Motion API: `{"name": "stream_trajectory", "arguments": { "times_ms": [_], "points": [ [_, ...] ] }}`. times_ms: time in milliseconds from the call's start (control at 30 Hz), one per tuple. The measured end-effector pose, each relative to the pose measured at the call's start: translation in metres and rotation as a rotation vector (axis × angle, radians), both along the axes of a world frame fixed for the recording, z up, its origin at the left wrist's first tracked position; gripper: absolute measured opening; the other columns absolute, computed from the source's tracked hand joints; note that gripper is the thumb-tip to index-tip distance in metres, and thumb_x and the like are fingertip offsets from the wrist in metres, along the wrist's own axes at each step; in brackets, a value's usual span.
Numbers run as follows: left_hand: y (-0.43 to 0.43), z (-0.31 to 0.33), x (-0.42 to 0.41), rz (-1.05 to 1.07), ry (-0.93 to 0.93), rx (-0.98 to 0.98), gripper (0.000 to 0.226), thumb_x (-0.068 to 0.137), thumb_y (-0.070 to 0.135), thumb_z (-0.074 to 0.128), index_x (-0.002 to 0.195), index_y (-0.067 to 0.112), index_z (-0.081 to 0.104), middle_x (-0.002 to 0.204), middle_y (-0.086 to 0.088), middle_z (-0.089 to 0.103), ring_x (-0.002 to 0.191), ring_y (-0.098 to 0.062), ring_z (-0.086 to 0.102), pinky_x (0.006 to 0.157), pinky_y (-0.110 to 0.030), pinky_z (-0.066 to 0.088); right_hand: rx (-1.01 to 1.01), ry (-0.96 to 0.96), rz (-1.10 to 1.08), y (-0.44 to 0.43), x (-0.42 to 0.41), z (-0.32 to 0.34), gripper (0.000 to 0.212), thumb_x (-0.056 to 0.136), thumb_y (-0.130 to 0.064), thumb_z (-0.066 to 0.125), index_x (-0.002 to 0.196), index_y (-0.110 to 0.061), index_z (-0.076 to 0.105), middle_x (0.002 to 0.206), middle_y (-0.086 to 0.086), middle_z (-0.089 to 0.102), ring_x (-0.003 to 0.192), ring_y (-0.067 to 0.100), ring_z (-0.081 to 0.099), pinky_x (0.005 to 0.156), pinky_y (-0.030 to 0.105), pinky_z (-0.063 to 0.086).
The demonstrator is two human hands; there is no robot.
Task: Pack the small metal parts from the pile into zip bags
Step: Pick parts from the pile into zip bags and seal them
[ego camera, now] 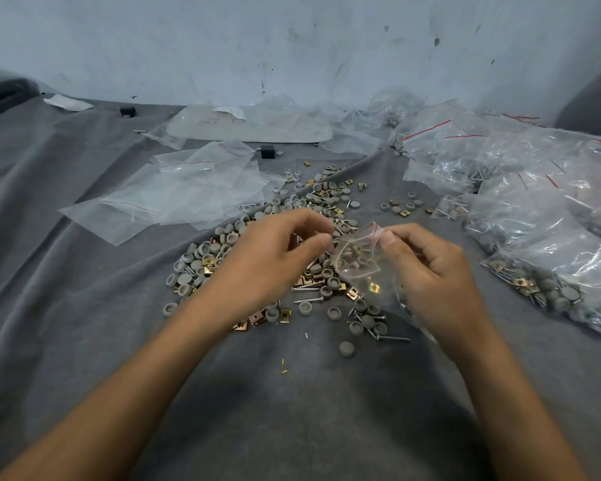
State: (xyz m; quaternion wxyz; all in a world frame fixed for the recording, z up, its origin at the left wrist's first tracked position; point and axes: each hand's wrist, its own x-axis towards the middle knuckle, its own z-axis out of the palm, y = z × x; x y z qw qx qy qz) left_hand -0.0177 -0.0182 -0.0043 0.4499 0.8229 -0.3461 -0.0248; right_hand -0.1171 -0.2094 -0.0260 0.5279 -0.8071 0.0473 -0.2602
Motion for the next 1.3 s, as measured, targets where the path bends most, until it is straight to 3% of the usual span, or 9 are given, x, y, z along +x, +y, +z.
{"name": "stream_trajectory", "arguments": {
  "times_ms": [200, 300, 400, 533, 633, 867, 1000, 1133, 1300],
  "points": [
    [0.008, -0.023, 0.017, 0.103, -0.274, 0.402, 0.011, 0.098, 0.037, 0.062, 0.098, 0.029, 0.069, 0.092, 0.014, 0.062, 0.089, -0.008, 0.057, 0.077, -0.033, 0.046, -0.003, -0.026, -0.059, 0.001, -0.002, 0.004, 0.019, 0.103, -0.028, 0.059, 0.092, -0.022, 0.073, 0.079, 0.012, 0.065, 0.064, 0.015, 0.052, 0.061, 0.035, 0.043],
    [0.004, -0.035, 0.015, 0.131, -0.326, 0.497, 0.017, 0.097, 0.041, 0.061, 0.099, 0.027, 0.071, 0.092, 0.010, 0.055, 0.098, -0.015, 0.053, 0.075, -0.030, 0.036, 0.008, -0.020, -0.060, 0.001, -0.003, 0.004, 0.019, 0.103, -0.028, 0.059, 0.092, -0.023, 0.073, 0.077, 0.014, 0.063, 0.062, 0.014, 0.048, 0.057, 0.041, 0.044],
    [0.000, -0.037, 0.013, 0.170, -0.396, 0.551, 0.026, 0.097, 0.047, 0.058, 0.104, 0.027, 0.072, 0.098, 0.004, 0.059, 0.103, -0.020, 0.053, 0.081, -0.033, 0.041, 0.003, -0.019, -0.068, 0.000, -0.003, 0.004, 0.019, 0.103, -0.028, 0.059, 0.093, -0.023, 0.074, 0.082, 0.015, 0.066, 0.067, 0.030, 0.054, 0.062, 0.052, 0.051],
    [-0.002, -0.038, 0.011, 0.167, -0.455, 0.656, 0.039, 0.099, 0.054, 0.049, 0.120, 0.027, 0.069, 0.108, -0.001, 0.060, 0.109, -0.024, 0.051, 0.091, -0.038, 0.045, 0.005, -0.017, -0.065, -0.001, -0.002, 0.003, 0.018, 0.103, -0.028, 0.059, 0.093, -0.023, 0.074, 0.081, 0.009, 0.067, 0.067, 0.017, 0.053, 0.062, 0.044, 0.049],
    [-0.002, -0.038, 0.008, 0.129, -0.456, 0.690, 0.043, 0.099, 0.056, 0.047, 0.125, 0.027, 0.066, 0.109, -0.001, 0.057, 0.109, -0.024, 0.050, 0.092, -0.038, 0.045, -0.003, -0.015, -0.065, -0.001, -0.003, 0.003, 0.018, 0.103, -0.028, 0.059, 0.093, -0.024, 0.074, 0.082, 0.009, 0.067, 0.069, 0.026, 0.055, 0.065, 0.046, 0.050],
    [-0.007, -0.038, 0.004, 0.030, -0.520, 0.657, 0.032, 0.101, 0.045, 0.052, 0.122, 0.025, 0.065, 0.112, 0.002, 0.058, 0.112, -0.021, 0.053, 0.090, -0.034, 0.041, 0.017, -0.013, -0.063, 0.000, -0.002, 0.003, 0.018, 0.103, -0.027, 0.060, 0.093, -0.024, 0.074, 0.082, 0.010, 0.067, 0.069, 0.021, 0.055, 0.065, 0.051, 0.051],
    [-0.003, -0.030, 0.006, 0.038, -0.381, 0.545, 0.024, 0.100, 0.041, 0.054, 0.116, 0.027, 0.066, 0.108, 0.006, 0.065, 0.105, -0.017, 0.059, 0.086, -0.034, 0.049, 0.017, -0.009, -0.054, -0.001, -0.002, 0.002, 0.017, 0.102, -0.027, 0.061, 0.093, -0.024, 0.074, 0.082, 0.010, 0.068, 0.071, 0.030, 0.058, 0.067, 0.057, 0.055],
    [0.003, -0.012, 0.009, 0.063, -0.204, 0.322, 0.016, 0.098, 0.032, 0.059, 0.108, 0.031, 0.071, 0.087, 0.020, 0.065, 0.076, 0.004, 0.057, 0.070, -0.023, 0.045, 0.006, -0.015, -0.026, -0.001, -0.001, 0.000, 0.017, 0.102, -0.030, 0.060, 0.093, -0.027, 0.074, 0.066, -0.014, 0.062, 0.060, 0.001, 0.051, 0.058, 0.032, 0.043],
    [0.003, 0.002, 0.002, -0.023, -0.032, 0.012, 0.015, 0.099, 0.033, 0.059, 0.106, 0.034, 0.072, 0.078, 0.014, 0.069, 0.063, -0.001, 0.057, 0.060, -0.022, 0.041, -0.021, -0.010, -0.013, -0.001, 0.000, -0.004, 0.016, 0.101, -0.030, 0.060, 0.096, -0.028, 0.075, 0.067, -0.022, 0.064, 0.059, 0.001, 0.055, 0.060, 0.026, 0.040]
  ]
}}
